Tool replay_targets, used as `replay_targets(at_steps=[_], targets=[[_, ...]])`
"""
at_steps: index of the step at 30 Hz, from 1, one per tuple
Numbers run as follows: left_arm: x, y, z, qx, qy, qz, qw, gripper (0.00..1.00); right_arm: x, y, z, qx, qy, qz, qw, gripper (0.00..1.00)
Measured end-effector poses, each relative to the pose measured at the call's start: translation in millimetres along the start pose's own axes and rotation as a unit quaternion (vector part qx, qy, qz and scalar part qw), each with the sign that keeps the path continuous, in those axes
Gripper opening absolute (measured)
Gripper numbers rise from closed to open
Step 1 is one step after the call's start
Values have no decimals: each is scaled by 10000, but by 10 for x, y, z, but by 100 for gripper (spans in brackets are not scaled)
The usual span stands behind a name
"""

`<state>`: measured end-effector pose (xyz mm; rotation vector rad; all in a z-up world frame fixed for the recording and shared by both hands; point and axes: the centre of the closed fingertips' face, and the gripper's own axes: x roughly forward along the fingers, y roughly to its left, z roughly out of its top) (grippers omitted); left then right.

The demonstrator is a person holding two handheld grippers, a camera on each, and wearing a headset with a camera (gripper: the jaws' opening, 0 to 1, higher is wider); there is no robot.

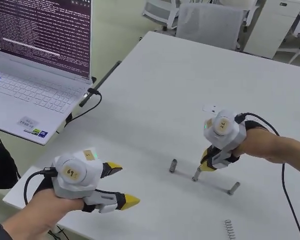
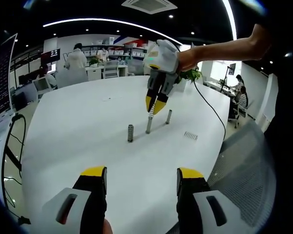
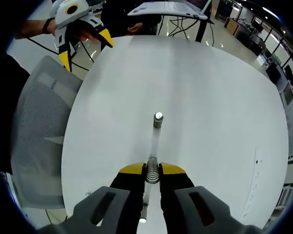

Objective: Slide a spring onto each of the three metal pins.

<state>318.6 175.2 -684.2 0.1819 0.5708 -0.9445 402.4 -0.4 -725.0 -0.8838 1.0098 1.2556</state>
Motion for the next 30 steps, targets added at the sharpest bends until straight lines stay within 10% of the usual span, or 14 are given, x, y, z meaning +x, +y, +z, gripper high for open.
replay_targets(at_steps=[30], targets=[[-14, 31, -20, -44, 21, 32, 10000, 53, 324, -8, -109, -229, 415, -81, 9988, 9]])
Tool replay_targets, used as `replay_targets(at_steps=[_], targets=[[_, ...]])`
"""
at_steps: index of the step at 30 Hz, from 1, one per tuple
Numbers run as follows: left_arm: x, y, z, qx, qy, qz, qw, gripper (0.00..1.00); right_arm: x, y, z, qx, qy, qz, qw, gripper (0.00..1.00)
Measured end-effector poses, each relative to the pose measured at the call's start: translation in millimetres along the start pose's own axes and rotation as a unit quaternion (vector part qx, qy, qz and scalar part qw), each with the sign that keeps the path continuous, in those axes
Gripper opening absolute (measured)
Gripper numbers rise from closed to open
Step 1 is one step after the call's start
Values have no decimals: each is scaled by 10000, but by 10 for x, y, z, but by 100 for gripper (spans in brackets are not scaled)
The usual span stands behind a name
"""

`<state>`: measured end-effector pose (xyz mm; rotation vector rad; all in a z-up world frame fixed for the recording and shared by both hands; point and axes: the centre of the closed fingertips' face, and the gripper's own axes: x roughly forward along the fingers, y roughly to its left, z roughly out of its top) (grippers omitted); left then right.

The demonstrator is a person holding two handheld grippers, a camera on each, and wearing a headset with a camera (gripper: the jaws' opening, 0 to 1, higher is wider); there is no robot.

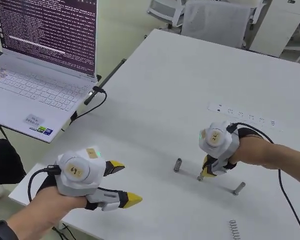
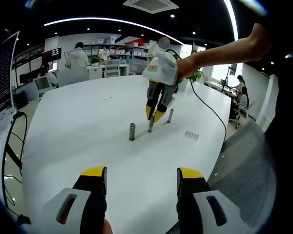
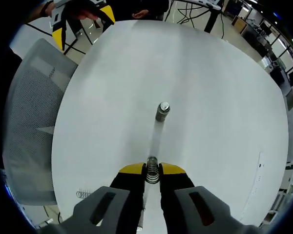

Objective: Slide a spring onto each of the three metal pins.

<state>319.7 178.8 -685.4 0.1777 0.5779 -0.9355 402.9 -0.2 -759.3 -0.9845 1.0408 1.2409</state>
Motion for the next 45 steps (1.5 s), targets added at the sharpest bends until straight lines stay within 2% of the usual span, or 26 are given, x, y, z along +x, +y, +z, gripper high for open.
replay_targets(at_steps=[7, 19, 24, 29, 37, 45], targets=[[-2, 2, -4, -3, 9, 5, 10000, 53, 83, -18, -30, 55, 55, -42, 10000, 9], [-9, 19, 3, -6, 16, 9, 10000, 53, 172, -1, -70, 75, 138, 28, 9999, 9], [-4, 19, 5, -1, 23, 4, 10000, 53, 132, 2, -58, 71, 116, -2, 9999, 10], [8, 8, 17, 6, 13, -18, 10000, 53, 66, -4, -66, 30, 110, -35, 9999, 16], [36, -37, 40, 40, 3, -68, 10000, 54, -111, -11, -87, 201, -42, -167, 9997, 24], [52, -73, 76, 151, 3, -115, 9998, 56, -232, -6, -126, 359, -180, -295, 9988, 26]])
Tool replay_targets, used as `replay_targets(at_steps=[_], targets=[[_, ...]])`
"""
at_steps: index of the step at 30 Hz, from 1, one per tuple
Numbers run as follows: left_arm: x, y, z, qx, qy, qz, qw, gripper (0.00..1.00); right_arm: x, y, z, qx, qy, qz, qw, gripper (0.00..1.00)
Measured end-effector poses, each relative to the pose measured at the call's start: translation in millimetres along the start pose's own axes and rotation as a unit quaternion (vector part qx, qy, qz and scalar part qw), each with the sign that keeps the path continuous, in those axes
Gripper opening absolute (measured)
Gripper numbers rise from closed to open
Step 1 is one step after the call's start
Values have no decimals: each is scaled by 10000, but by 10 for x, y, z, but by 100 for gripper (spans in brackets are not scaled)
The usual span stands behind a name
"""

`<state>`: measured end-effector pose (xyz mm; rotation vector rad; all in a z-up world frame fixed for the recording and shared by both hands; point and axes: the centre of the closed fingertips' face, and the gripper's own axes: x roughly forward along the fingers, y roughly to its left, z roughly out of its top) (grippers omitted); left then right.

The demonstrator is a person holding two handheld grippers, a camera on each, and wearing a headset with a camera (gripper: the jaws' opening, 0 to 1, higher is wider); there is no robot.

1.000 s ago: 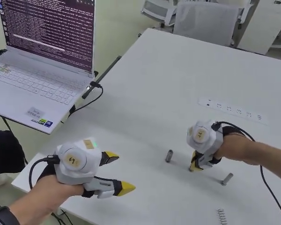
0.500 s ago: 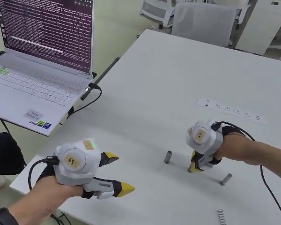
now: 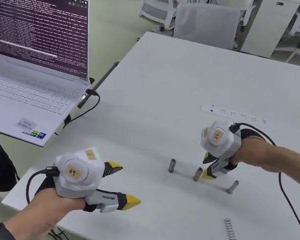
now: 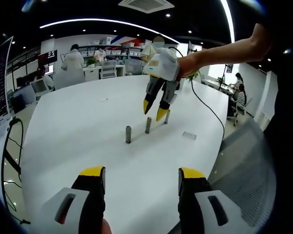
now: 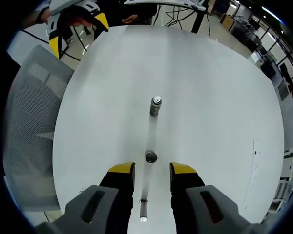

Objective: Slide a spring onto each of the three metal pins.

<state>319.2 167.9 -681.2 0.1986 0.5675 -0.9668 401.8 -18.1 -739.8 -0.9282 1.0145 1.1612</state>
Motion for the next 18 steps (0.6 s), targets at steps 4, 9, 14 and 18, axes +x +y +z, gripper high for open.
replay_targets(at_steps=[4, 9, 14, 18], targets=[[7, -5, 11, 13, -4, -19, 10000, 57, -50, 5, -14, 127, -96, -63, 9999, 27], [5, -6, 19, 41, 8, -23, 10000, 57, -118, 33, -48, 306, -203, -128, 9992, 28], [8, -6, 38, 63, 14, -35, 10000, 57, -196, 25, -86, 598, -402, -240, 9971, 30], [16, -12, 60, 44, -3, -49, 10000, 57, -257, 36, -94, 819, -577, -337, 9944, 31]])
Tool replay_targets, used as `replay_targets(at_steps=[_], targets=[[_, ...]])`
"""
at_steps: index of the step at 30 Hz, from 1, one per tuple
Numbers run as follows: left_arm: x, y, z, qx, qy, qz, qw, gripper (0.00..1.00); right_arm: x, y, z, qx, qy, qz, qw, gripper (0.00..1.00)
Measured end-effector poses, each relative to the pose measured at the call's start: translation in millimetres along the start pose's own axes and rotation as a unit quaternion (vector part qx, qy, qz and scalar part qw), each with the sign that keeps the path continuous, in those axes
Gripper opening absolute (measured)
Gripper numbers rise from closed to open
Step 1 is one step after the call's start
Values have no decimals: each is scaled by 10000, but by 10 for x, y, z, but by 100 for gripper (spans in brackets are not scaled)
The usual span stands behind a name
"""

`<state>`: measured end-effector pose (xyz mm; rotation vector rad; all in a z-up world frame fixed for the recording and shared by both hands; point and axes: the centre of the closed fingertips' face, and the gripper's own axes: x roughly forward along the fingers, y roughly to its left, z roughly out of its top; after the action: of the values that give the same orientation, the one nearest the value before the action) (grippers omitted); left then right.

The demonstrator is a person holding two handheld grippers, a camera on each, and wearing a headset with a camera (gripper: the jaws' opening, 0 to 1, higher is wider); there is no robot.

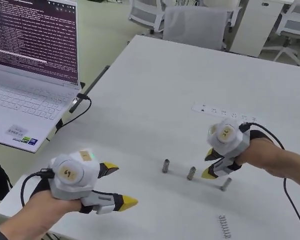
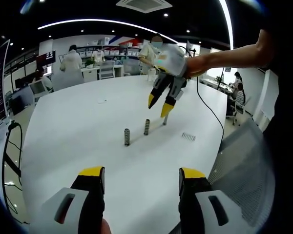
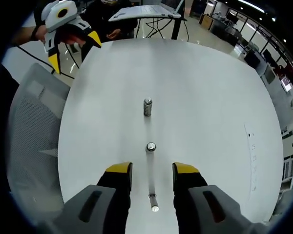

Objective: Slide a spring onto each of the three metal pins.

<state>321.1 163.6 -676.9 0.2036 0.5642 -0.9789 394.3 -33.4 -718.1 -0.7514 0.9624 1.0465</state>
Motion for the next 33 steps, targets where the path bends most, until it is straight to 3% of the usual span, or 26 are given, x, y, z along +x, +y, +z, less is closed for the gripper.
replay_targets(at_steps=[7, 13, 21, 33], targets=[[12, -20, 14, 20, -1, -25, 10000, 57, -89, 38, -8, 379, -408, -152, 9983, 32], [14, -43, 3, -31, -1, -41, 10000, 57, -164, 102, -9, 853, -905, -254, 9919, 35], [33, -49, 27, -33, -3, -49, 10000, 57, -210, 152, -125, 1110, -1013, -354, 9880, 39], [46, -46, 40, -74, -10, -45, 10000, 57, -374, 176, -191, 1625, -1449, -598, 9742, 46]])
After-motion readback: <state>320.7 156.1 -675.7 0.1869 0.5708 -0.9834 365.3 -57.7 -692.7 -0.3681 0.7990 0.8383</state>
